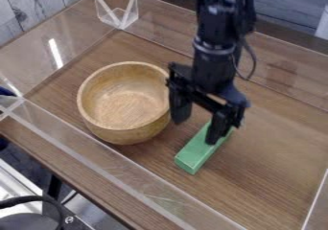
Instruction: Put the green block in the brown bowl
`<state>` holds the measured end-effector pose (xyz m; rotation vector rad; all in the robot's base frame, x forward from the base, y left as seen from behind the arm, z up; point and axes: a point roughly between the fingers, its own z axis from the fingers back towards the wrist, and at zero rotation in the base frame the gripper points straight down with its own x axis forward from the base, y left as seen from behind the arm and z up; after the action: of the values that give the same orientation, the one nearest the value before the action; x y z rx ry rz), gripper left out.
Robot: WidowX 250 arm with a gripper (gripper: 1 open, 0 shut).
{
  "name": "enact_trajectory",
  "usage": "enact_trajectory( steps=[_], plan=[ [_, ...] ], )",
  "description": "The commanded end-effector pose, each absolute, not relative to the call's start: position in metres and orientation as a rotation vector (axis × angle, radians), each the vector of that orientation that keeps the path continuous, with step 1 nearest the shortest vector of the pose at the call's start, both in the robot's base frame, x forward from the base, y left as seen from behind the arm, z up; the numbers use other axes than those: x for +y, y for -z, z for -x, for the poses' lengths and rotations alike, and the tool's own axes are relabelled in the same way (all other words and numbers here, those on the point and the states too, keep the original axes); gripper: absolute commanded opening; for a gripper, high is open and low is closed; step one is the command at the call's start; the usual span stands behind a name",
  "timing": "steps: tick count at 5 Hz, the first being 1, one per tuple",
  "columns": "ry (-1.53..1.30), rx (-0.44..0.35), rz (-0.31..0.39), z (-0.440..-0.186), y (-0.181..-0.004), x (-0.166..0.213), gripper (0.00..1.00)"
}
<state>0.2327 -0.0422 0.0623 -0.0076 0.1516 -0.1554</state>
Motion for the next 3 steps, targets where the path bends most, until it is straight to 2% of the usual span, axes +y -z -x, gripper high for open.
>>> enact_trajectory(
  steps=[1, 2, 3],
  plan=[
    [0.171, 0.122, 0.005, -0.236, -0.055, -0.047, 1.00],
    [0.177, 0.115, 0.014, -0.236, -0.042, -0.048, 1.00],
    [0.181, 0.091, 0.034, -0.236, -0.041, -0.049, 1.00]
  ],
)
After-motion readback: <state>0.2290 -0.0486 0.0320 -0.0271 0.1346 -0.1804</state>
